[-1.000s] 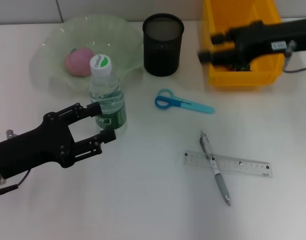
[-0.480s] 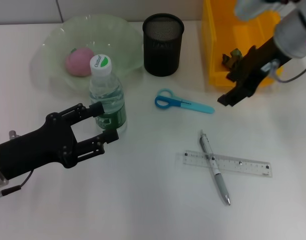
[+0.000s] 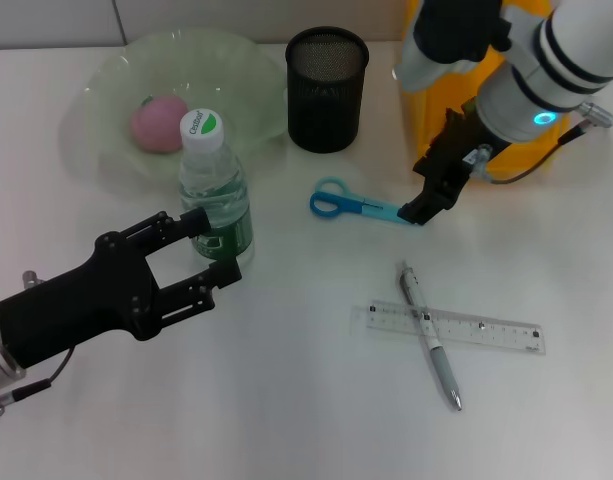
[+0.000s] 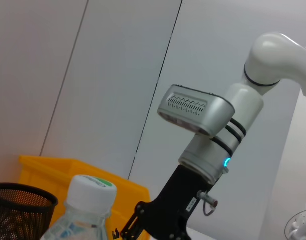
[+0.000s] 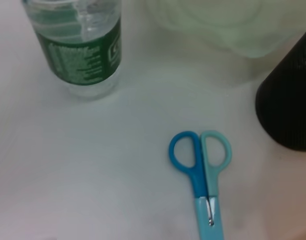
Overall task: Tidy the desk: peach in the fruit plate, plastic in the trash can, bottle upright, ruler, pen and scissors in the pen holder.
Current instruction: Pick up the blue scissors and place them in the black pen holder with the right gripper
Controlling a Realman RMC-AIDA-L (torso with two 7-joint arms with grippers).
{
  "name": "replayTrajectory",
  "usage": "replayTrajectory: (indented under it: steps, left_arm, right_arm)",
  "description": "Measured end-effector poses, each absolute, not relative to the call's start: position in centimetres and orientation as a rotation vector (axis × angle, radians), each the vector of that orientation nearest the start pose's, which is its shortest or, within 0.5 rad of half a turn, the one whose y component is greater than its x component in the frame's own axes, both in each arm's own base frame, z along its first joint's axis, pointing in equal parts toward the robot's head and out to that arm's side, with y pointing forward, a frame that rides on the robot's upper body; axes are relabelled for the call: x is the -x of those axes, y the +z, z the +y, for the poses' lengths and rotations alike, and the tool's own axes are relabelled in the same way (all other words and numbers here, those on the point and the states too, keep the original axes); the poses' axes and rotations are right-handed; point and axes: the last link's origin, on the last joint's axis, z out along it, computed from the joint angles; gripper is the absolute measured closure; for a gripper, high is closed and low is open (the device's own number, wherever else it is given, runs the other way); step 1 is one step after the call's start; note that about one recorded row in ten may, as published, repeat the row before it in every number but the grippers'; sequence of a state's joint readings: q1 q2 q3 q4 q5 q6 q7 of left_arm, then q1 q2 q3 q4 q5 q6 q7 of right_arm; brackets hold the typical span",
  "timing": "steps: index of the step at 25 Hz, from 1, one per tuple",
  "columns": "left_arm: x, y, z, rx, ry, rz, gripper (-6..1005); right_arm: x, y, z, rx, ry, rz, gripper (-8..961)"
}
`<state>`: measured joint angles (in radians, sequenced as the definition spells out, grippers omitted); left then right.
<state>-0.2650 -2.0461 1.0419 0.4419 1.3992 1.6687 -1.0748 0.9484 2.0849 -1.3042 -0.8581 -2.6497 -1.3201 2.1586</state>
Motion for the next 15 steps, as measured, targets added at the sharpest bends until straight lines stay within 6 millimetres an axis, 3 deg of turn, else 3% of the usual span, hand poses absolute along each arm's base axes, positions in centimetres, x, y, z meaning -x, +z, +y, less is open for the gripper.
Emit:
replayTrajectory:
  steps: [6,13,15]
  left_arm:
    - [29.0,-1.4,24.8,2.513,-1.155,-0.613,257]
    - [28.9,-1.4,25.0,2.513,-1.156,-0.607,257]
    - [28.9,-1.4,25.0,2.513,-1.155,-0.607,257]
  right_arm:
    - [-14.7,-6.5,41.9,2.769,-0.6,0.332,287]
    - [-14.8,-7.6,42.3,2.757,-0.563,0.324,518]
    - [-14.8,-7.7,42.3,2.752,-0.555,0.324,518]
